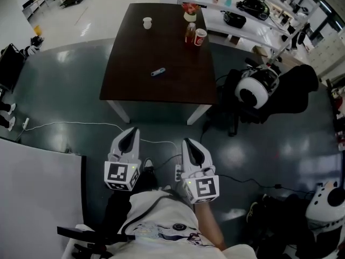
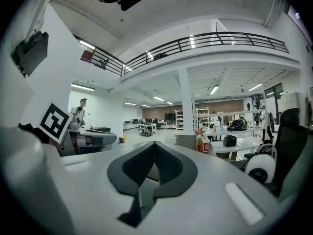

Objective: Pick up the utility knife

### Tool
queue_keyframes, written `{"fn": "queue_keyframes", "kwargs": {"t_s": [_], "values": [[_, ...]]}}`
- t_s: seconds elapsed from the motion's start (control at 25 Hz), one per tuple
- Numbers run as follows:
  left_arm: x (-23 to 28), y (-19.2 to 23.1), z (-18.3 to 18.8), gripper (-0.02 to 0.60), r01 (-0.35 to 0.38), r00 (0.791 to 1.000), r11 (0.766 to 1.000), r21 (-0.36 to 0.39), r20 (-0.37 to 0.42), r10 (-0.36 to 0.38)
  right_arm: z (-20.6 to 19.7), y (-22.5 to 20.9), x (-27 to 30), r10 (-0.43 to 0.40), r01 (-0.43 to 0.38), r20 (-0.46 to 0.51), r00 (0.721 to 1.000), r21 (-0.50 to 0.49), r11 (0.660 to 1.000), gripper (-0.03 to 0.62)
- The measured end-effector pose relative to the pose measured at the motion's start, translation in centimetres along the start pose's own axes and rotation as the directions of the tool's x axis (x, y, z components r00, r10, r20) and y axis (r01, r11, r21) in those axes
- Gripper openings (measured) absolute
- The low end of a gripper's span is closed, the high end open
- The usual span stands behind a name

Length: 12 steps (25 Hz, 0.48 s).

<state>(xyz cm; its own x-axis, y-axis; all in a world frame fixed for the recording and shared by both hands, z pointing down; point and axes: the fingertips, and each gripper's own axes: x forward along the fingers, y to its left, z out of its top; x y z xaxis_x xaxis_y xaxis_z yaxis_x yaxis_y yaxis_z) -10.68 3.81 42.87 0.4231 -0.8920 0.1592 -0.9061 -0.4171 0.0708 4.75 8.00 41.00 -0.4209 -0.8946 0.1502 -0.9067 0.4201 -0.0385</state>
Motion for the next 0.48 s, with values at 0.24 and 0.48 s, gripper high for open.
{"fn": "queue_keyframes", "kwargs": {"t_s": [0.24,0.48], "values": [[3.8,3.9,0.9,-0.001,0.042,0.999,0.999,-0.012,-0.012,-0.042,1.7,-0.5,5.1,-0.033,0.034,0.009,0.999,-0.013,0.999,0.002],[5.8,6.2,-1.2,-0.002,0.115,0.987,0.991,-0.072,-0.1,-0.122,0.9,-1.4,8.0,-0.043,0.043,-0.048,0.998,-0.001,0.999,0.002]]}}
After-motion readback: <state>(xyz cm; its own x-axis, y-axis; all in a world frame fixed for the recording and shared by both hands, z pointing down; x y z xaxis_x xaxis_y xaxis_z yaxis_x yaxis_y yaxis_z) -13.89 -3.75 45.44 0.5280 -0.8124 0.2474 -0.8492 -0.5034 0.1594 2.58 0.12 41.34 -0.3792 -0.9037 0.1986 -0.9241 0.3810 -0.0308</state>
